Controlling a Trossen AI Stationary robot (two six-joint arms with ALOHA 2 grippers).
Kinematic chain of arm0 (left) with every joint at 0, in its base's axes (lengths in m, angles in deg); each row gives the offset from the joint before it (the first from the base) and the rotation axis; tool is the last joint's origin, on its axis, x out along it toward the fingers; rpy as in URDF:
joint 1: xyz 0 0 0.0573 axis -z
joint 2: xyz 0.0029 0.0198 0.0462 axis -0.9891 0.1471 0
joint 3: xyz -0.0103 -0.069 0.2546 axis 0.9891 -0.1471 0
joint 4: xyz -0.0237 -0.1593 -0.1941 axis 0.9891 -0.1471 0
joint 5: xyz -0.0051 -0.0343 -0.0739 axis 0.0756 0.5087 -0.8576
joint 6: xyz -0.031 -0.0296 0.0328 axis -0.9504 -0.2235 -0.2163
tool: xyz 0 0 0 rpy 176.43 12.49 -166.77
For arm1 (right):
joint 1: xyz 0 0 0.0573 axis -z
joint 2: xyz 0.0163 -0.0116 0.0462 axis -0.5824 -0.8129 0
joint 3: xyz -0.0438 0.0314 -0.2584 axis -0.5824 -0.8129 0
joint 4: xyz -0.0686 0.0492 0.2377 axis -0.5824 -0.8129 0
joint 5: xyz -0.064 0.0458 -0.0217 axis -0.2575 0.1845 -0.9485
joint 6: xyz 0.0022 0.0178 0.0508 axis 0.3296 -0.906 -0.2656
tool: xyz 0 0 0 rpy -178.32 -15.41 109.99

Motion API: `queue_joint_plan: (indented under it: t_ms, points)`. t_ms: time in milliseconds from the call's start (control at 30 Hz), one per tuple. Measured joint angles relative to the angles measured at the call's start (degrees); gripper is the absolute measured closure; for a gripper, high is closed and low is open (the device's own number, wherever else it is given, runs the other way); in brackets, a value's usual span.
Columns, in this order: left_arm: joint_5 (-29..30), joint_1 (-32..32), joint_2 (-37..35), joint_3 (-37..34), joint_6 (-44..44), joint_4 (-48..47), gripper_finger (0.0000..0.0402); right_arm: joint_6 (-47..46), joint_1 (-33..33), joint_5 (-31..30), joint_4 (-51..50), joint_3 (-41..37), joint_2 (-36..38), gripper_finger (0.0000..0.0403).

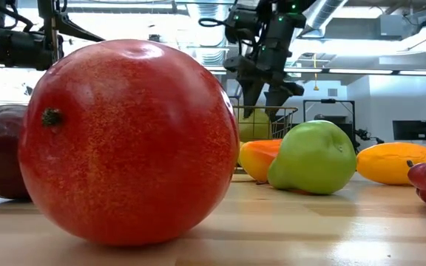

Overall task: Build produce basket
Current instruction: Put the right green pear into the wire basket, then put the pink peach into the wire basket

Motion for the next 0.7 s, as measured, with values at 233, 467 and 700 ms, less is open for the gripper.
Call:
queue_joint_plan:
  t_ms: [233,467,700]
  points:
    - [0.0,0.0,0.0,0.0,0.0,-0.25,0.0061,0.31,-0.04,-0.05,0.38,0.02,-0.27,0.0151]
    - [0.0,0.02,0.0,0.0,-0.02,-0.46,0.0061,1.57,0.37,0.62,-0.46,0.02,-0.27,0.0116]
    - [0.0,0.0,0.01,0.0,-0.04,-1.17,0.0061,2.45,0.33,0.9,-0.75,0.02,-0.27,0.0108]
